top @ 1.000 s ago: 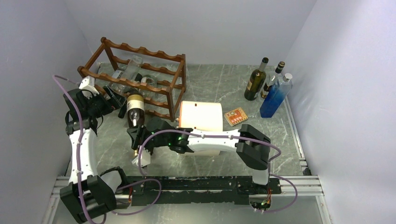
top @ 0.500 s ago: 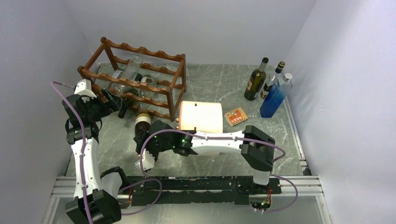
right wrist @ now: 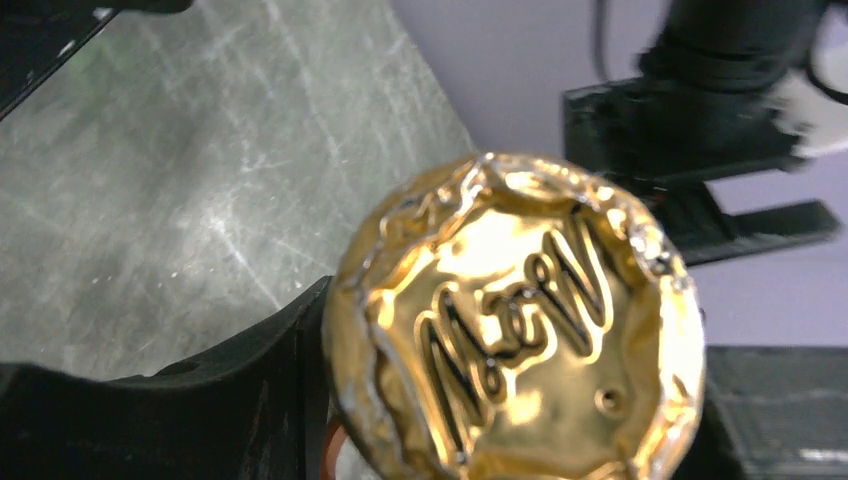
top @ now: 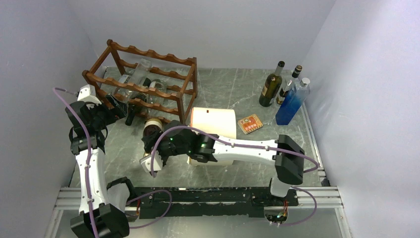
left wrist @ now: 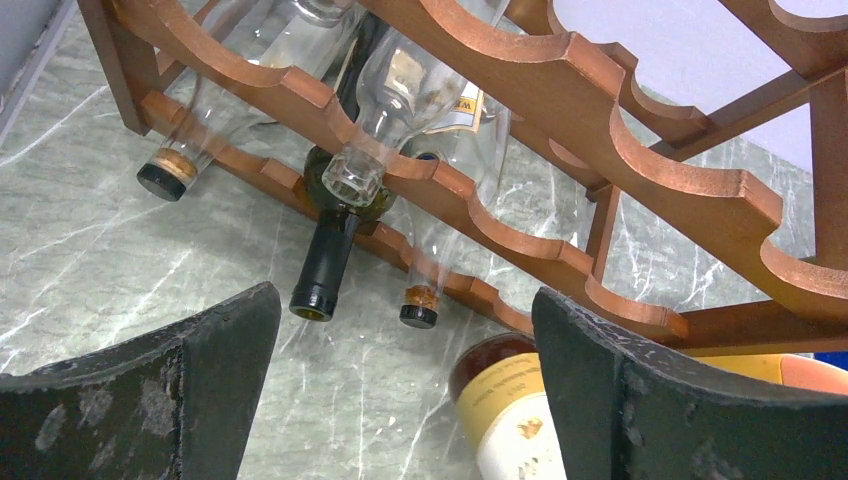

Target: Take the wine bottle off the wine rack

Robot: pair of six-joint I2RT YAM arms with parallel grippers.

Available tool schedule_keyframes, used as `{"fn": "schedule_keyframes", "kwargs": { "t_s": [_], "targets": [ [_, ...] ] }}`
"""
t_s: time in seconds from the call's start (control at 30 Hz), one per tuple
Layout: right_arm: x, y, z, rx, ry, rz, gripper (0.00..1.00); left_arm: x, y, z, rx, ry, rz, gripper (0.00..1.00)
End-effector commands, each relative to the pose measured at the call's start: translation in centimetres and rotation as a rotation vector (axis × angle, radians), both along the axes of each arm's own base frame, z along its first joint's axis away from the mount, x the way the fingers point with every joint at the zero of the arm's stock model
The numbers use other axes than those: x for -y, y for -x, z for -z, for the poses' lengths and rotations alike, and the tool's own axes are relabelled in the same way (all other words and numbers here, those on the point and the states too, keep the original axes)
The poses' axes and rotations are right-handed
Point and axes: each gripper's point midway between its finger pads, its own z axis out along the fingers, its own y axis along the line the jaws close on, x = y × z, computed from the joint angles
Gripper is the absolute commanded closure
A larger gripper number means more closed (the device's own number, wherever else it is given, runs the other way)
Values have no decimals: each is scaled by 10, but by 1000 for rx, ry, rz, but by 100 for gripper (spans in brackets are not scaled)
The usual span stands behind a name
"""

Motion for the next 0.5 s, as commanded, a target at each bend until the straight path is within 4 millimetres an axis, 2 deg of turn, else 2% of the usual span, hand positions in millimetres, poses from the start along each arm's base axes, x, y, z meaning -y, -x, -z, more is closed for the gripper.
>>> {"fn": "schedule_keyframes", "kwargs": {
  "t_s": [0.0, 0.2, 0.47],
  "targets": [
    [40, -5, -266, 142, -676, 101, 100, -6, -1, 0, 12, -27, -14, 0],
    [77, -17, -328, 24, -806, 235, 100, -3, -1, 0, 13, -20, 0, 0],
    [126, -42, -378, 125, -894, 439, 100, -1, -1, 1, 13, -11, 14, 0]
  ]
}}
